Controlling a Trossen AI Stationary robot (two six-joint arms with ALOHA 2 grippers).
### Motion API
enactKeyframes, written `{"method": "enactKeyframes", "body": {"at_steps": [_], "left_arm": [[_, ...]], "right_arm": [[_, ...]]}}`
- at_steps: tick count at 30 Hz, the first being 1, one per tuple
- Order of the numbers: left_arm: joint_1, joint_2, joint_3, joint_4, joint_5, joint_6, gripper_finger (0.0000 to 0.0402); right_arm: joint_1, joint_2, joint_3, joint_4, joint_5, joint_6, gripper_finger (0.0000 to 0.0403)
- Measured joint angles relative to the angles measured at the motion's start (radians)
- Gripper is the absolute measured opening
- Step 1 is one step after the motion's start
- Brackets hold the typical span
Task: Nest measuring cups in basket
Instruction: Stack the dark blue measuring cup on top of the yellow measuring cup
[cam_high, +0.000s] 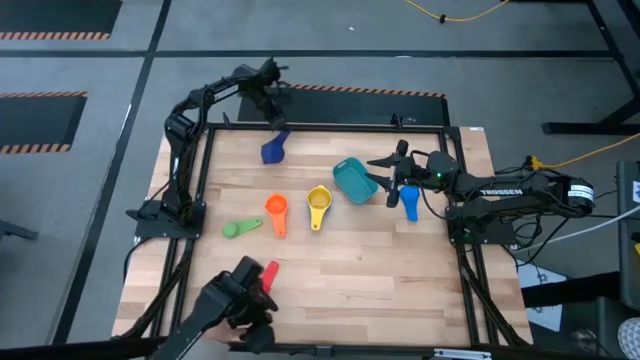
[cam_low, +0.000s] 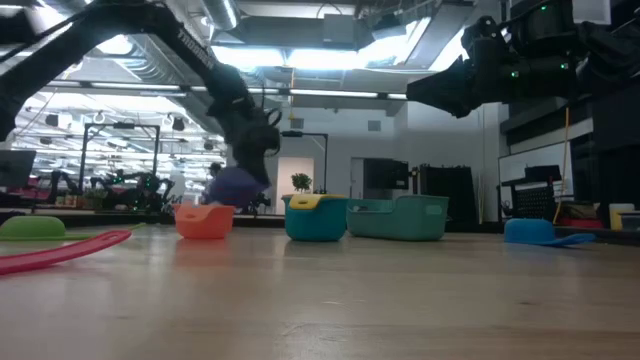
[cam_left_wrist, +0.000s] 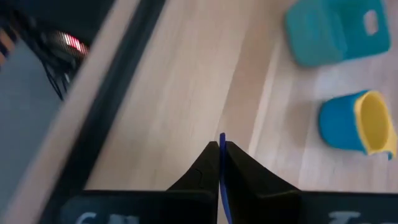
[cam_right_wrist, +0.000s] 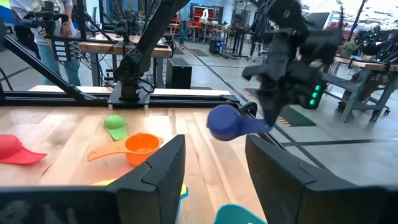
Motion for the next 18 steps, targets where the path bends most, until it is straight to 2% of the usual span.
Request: {"method": "enactKeyframes", "body": {"at_steps": [7, 13, 16, 18], "left_arm": [[-0.096, -0.001, 0.190, -0.006, -0.007, 0.002, 0.0002], [-0.238, -0.022, 0.316, -0.013, -0.087, 0.013, 0.0002], [-0.333, -0.076, 0.325, -0.010, -0.163, 0.075, 0.0002], [-0.412, -0.114, 0.326, 0.016, -0.264, 0.090, 0.0002]], "right_arm": [[0.000, 0.000, 0.000, -0.006, 0.000, 0.001, 0.0174], [-0.015, 0.000, 0.000, -0.013, 0.000, 0.096, 0.0174], [-0.041, 0.000, 0.000, -0.022, 0.000, 0.160, 0.0174], [-0.058, 0.000, 0.000, -0.046, -0.003, 0.181, 0.0174]]}}
